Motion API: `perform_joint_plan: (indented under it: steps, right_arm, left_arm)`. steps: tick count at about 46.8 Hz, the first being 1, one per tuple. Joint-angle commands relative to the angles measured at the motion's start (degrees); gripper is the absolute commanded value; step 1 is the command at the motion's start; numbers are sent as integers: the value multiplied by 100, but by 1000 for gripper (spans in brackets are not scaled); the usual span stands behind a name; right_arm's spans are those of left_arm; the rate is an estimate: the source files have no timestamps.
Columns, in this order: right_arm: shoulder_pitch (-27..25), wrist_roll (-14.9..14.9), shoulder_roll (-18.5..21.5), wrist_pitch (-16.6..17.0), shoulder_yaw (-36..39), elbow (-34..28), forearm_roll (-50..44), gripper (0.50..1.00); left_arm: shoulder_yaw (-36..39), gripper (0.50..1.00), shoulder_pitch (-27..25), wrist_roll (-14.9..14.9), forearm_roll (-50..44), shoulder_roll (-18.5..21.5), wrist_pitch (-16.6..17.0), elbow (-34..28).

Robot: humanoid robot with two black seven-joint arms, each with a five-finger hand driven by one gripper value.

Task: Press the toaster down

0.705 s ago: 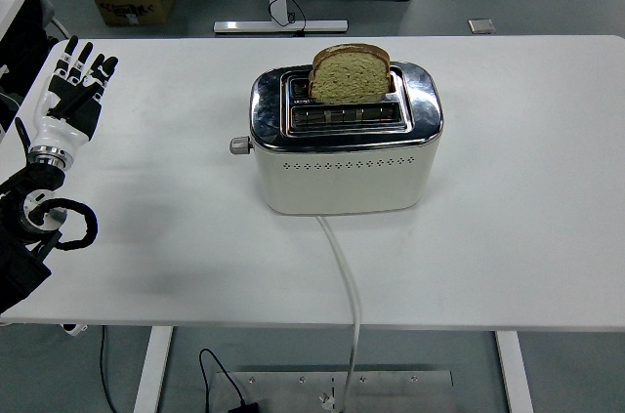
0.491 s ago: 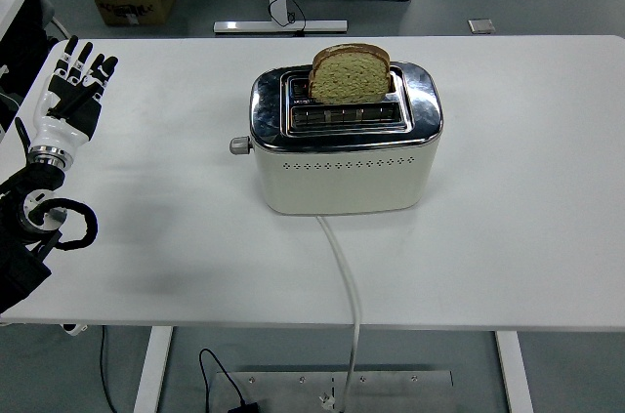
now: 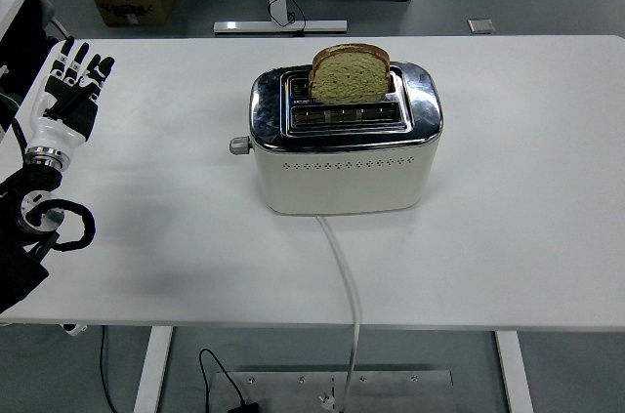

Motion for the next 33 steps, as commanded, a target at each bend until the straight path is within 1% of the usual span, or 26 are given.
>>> perform_joint_plan:
  steps: [1, 11, 21, 23, 27, 33]
  right_arm:
    - [-1, 0, 0, 0, 0, -1, 0, 998]
    - [-1, 0, 0, 0, 0, -1, 0, 998]
    - [-1, 0, 0, 0, 0, -1, 0, 998]
    - [-1, 0, 0, 0, 0, -1, 0, 998]
    - [-1, 0, 0, 0, 0, -1, 0, 998]
    - [-1, 0, 0, 0, 0, -1, 0, 998]
  left_arm:
    - [1, 1000, 0, 9, 23, 0, 8, 0]
    - [9, 1000, 0, 36, 76, 123, -27, 0]
    - [18, 1000, -35, 62, 76, 149, -36, 0]
    - [18, 1000, -35, 62, 93, 210, -36, 0]
    - [27, 1000, -44, 62, 251, 316, -27, 0]
    - [27, 1000, -62, 62, 620, 343, -10, 0]
